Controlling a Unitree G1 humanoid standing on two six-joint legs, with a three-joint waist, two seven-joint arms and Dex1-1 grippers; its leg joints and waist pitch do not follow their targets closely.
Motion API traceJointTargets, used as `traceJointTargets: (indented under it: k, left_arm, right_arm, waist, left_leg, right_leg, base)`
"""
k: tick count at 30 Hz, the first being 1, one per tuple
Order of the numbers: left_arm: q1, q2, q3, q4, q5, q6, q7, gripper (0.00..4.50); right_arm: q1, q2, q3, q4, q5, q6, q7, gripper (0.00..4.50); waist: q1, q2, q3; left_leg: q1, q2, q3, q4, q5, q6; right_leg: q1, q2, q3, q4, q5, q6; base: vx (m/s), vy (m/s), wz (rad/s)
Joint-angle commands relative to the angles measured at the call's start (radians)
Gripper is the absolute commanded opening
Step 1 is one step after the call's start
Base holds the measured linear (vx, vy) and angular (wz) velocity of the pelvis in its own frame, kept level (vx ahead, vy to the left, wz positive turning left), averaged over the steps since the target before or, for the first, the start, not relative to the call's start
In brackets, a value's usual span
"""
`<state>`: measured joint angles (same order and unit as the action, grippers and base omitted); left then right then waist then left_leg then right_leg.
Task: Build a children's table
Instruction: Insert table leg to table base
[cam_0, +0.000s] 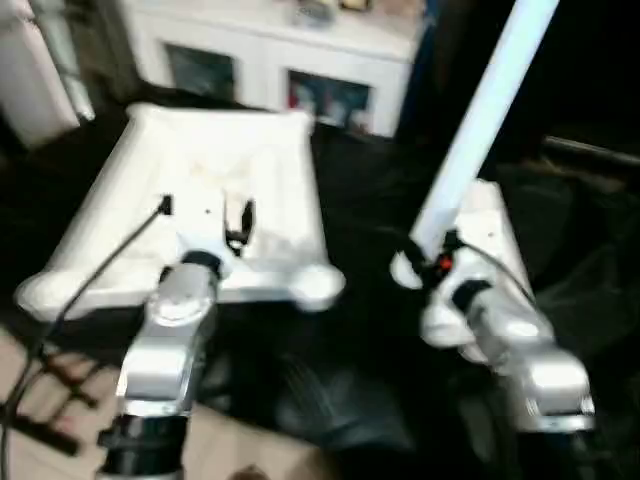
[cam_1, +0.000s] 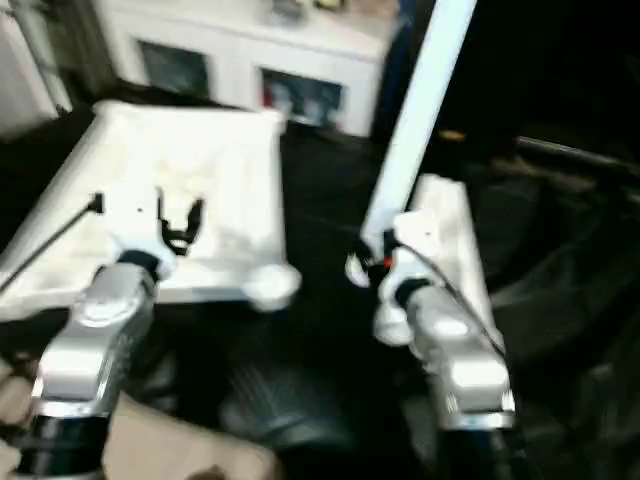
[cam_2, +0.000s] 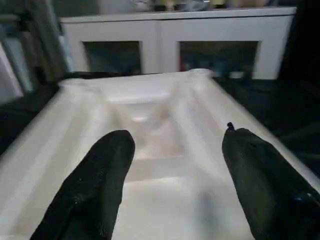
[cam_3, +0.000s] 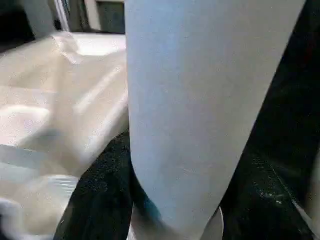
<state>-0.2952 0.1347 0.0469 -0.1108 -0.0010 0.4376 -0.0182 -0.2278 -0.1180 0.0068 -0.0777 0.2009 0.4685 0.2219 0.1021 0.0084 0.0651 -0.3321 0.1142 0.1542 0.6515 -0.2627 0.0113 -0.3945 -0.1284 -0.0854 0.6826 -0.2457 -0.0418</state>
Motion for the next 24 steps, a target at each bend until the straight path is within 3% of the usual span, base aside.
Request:
traceJointTargets:
  k: [1,2,3,4,5,6,7,8,9,10,11,12,13,14,15,16,17,18,19,20,21,22,23,24]
  left_arm:
    - [-0.020,-0.015,-0.025,0.013,0.009,0.001,-0.016,3.31]
    - [-0.022,-0.015,-0.025,0.020,0.009,-0.002,-0.013,3.31]
    - [-0.030,-0.009,-0.030,0.028,0.025,-0.013,-0.002,3.31]
    - [-0.030,-0.009,-0.030,0.028,0.025,-0.013,-0.002,3.31]
    - [-0.032,-0.003,-0.036,0.029,0.037,-0.020,0.002,3.31]
    - [-0.035,0.001,-0.042,0.031,0.049,-0.015,0.011,3.31]
    - [-0.036,0.002,-0.044,0.032,0.054,-0.012,0.014,3.31]
    - [-0.036,0.001,-0.040,0.035,0.053,-0.008,0.020,3.31]
    - [-0.036,-0.001,-0.035,0.036,0.050,-0.008,0.021,3.31]
    - [-0.033,-0.009,-0.023,0.035,0.038,-0.002,0.027,3.31]
    - [-0.033,-0.009,-0.023,0.035,0.038,-0.002,0.027,3.31]
    - [-0.032,-0.014,-0.016,0.033,0.032,0.004,0.032,3.31]
    - [-0.030,-0.016,-0.013,0.031,0.028,0.003,0.033,3.31]
    - [-0.028,-0.020,-0.009,0.028,0.023,0.002,0.034,3.31]
    - [-0.027,-0.020,-0.007,0.026,0.020,0.002,0.032,3.31]
    - [-0.025,-0.019,-0.007,0.025,0.017,0.002,0.026,3.31]
    - [-0.023,-0.016,-0.010,0.028,0.018,-0.006,0.019,3.31]
    - [-0.019,-0.023,-0.002,0.029,0.002,-0.013,0.012,3.31]
    - [-0.017,-0.026,0.000,0.029,-0.003,-0.016,0.009,3.31]
    - [-0.013,-0.031,0.005,0.026,-0.016,-0.021,0.002,3.31]
    - [-0.009,-0.034,0.009,0.024,-0.024,-0.022,-0.001,3.31]
    - [-0.009,-0.034,0.009,0.024,-0.024,-0.022,-0.001,3.31]
    - [0.001,-0.037,0.014,0.026,-0.031,-0.028,-0.006,3.31]
    - [0.001,-0.037,0.014,0.026,-0.031,-0.028,-0.006,3.31]
  right_arm:
    - [0.007,-0.020,-0.041,-0.025,-0.002,-0.006,-0.019,1.91]
    - [0.011,-0.019,-0.042,-0.027,-0.004,-0.006,-0.021,1.91]
    - [0.012,-0.018,-0.044,-0.030,-0.004,-0.004,-0.022,1.91]
    - [0.012,-0.018,-0.044,-0.030,-0.004,-0.004,-0.022,1.91]
    - [0.012,-0.018,-0.044,-0.031,-0.004,-0.003,-0.023,1.91]
    - [0.011,-0.018,-0.045,-0.031,-0.004,-0.002,-0.024,1.91]
    - [0.011,-0.018,-0.046,-0.031,-0.004,-0.002,-0.025,1.91]
    - [0.009,-0.018,-0.046,-0.032,-0.004,-0.002,-0.027,1.91]
    - [0.008,-0.018,-0.047,-0.033,-0.004,-0.001,-0.027,1.91]
    - [0.005,-0.018,-0.051,-0.035,-0.002,-0.001,-0.029,1.91]
    - [0.005,-0.018,-0.051,-0.035,-0.002,-0.001,-0.029,1.91]
    - [0.001,-0.019,-0.055,-0.035,0.000,0.000,-0.031,1.91]
    - [-0.001,-0.020,-0.056,-0.035,-0.002,0.001,-0.033,1.91]
    - [-0.004,-0.024,-0.055,-0.035,-0.004,0.001,-0.034,1.91]
    - [-0.007,-0.025,-0.056,-0.032,0.000,0.001,-0.029,1.91]
    - [-0.009,-0.025,-0.058,-0.029,0.005,0.003,-0.026,1.91]
    - [-0.012,-0.025,-0.060,-0.027,0.007,0.011,-0.027,1.91]
    - [-0.018,-0.031,-0.057,-0.022,-0.001,0.018,-0.027,1.91]
    - [-0.019,-0.032,-0.057,-0.021,-0.004,0.018,-0.027,1.91]
    - [-0.022,-0.032,-0.059,-0.017,-0.005,0.019,-0.027,1.91]
    - [-0.026,-0.033,-0.059,-0.013,-0.006,0.016,-0.026,1.91]
    - [-0.026,-0.033,-0.059,-0.013,-0.006,0.016,-0.026,1.91]
    - [-0.034,-0.039,-0.051,-0.009,-0.007,0.009,-0.015,1.91]
    - [-0.034,-0.039,-0.051,-0.009,-0.007,0.009,-0.015,1.91]
  waist:
    - [-0.023,0.025,-0.046]
    - [-0.020,0.009,-0.052]
    - [-0.002,-0.042,-0.061]
    - [0.051,-0.049,-0.066]
    - [0.044,-0.045,-0.073]
    - [0.048,-0.026,-0.059]
    - [0.045,-0.018,-0.055]
    - [0.018,0.029,-0.066]
    - [-0.006,0.056,-0.086]
    - [-0.022,0.064,-0.081]
    - [-0.021,0.067,-0.084]
    - [-0.023,0.056,-0.086]
    - [-0.019,0.051,-0.083]
    - [-0.014,0.029,-0.077]
    - [0.005,0.006,-0.075]
    - [0.015,-0.008,-0.073]
    - [0.039,-0.023,-0.076]
    - [0.042,-0.019,-0.087]
    - [0.048,-0.029,-0.084]
    - [0.052,-0.028,-0.081]
    - [0.051,-0.022,-0.082]
    - [0.050,-0.029,-0.077]
    - [0.051,-0.017,-0.076]
    - [0.051,-0.017,-0.076]
  left_leg:
    - [0.019,0.100,-0.032,-0.226,-0.638,0.116]
    - [0.045,0.112,-0.015,-0.220,-0.595,0.069]
    - [0.027,0.080,0.005,-0.145,-0.482,-0.034]
    - [-0.045,0.058,-0.074,0.078,-0.182,-0.032]
    - [-0.088,0.036,-0.118,0.113,-0.071,-0.044]
    - [-0.095,0.065,-0.129,0.066,0.012,-0.089]
    - [-0.077,0.066,-0.121,-0.003,0.020,-0.102]
    - [-0.050,0.082,-0.130,-0.101,-0.024,-0.139]
    - [0.002,0.180,-0.178,-0.135,-0.164,-0.249]
    - [-0.009,0.207,-0.201,-0.173,-0.253,-0.272]
    - [-0.004,0.209,-0.197,-0.170,-0.282,-0.246]
    - [0.002,0.210,-0.194,-0.164,-0.283,-0.170]
    - [-0.001,0.201,-0.183,-0.160,-0.280,-0.128]
    - [-0.031,0.139,-0.134,-0.132,-0.297,-0.071]
    - [-0.054,0.079,-0.088,-0.106,-0.299,-0.082]
    - [-0.063,0.059,-0.068,-0.098,-0.256,-0.080]
    - [-0.059,0.063,-0.056,-0.093,-0.147,-0.066]
    - [-0.013,0.074,-0.004,-0.073,-0.079,-0.104]
    - [0.002,0.068,0.012,-0.071,-0.097,-0.135]
    - [-0.032,0.067,0.022,-0.093,-0.068,-0.174]
    - [0.001,0.081,0.030,-0.093,-0.153,-0.202]
    - [-0.017,0.083,0.012,-0.113,-0.194,-0.187]
    - [-0.027,0.094,-0.015,-0.139,-0.307,-0.131]
    - [-0.027,0.094,-0.015,-0.139,-0.307,-0.131]
  right_leg:
    - [0.008,0.053,-0.061,0.038,-0.060,-0.003]
    - [0.009,0.016,-0.035,0.000,-0.103,0.009]
    - [0.028,-0.099,0.064,-0.104,-0.345,0.046]
    - [0.065,-0.295,0.209,-0.233,-0.534,-0.018]
    - [0.097,-0.275,0.206,-0.207,-0.516,-0.032]
    - [0.097,-0.217,0.102,-0.194,-0.491,-0.093]
    - [0.078,-0.135,0.051,-0.174,-0.447,-0.126]
    - [0.048,0.027,-0.008,-0.105,-0.273,-0.101]
    - [0.011,0.044,0.028,-0.042,-0.031,-0.063]
    - [0.009,0.053,0.027,-0.009,0.003,-0.034]
    - [0.000,0.054,0.029,-0.004,-0.006,-0.018]
    - [-0.004,0.044,0.033,-0.010,-0.020,-0.012]
    - [-0.004,0.037,0.038,-0.021,-0.024,-0.012]
    - [0.023,0.007,0.057,-0.082,0.001,-0.037]
    - [0.040,-0.028,0.070,-0.127,-0.103,-0.093]
    - [0.048,-0.040,0.077,-0.143,-0.196,-0.084]
    - [0.051,-0.060,0.092,-0.161,-0.364,-0.036]
    - [-0.001,0.000,0.134,-0.198,-0.458,0.046]
    - [-0.009,0.021,0.132,-0.190,-0.464,0.060]
    - [0.013,0.054,0.135,-0.173,-0.416,0.084]
    - [-0.019,0.085,0.136,-0.168,-0.398,0.102]
    - [0.008,0.069,0.120,-0.150,-0.387,0.080]
    - [0.027,0.031,0.104,-0.150,-0.464,0.064]
    - [0.027,0.031,0.104,-0.150,-0.464,0.064]
  base:
    - [-0.124,0.155,0.20]
    - [-0.088,0.104,0.10]
    - [-0.088,0.104,0.10]
    - [-0.075,0.130,0.08]
    - [-0.072,0.182,-0.20]
    - [-0.072,0.182,-0.20]
    - [-0.066,0.200,-0.31]
    - [-0.069,0.161,0.19]
    - [-0.069,0.161,0.19]
    - [-0.080,0.135,0.27]
    - [-0.066,0.087,0.11]
    - [-0.066,0.087,0.11]
    - [-0.051,0.000,0.14]
    - [-0.062,-0.047,0.07]
    - [-0.062,-0.047,0.07]
    - [-0.068,-0.077,0.00]
    - [-0.055,-0.099,0.04]
    - [-0.055,-0.099,0.04]
    - [-0.052,-0.085,-0.27]
    - [-0.047,-0.054,-0.55]
    - [-0.047,-0.054,-0.55]
    - [-0.006,-0.016,-0.49]
    - [0.012,0.006,-0.26]
    - [0.029,0.009,-0.26]
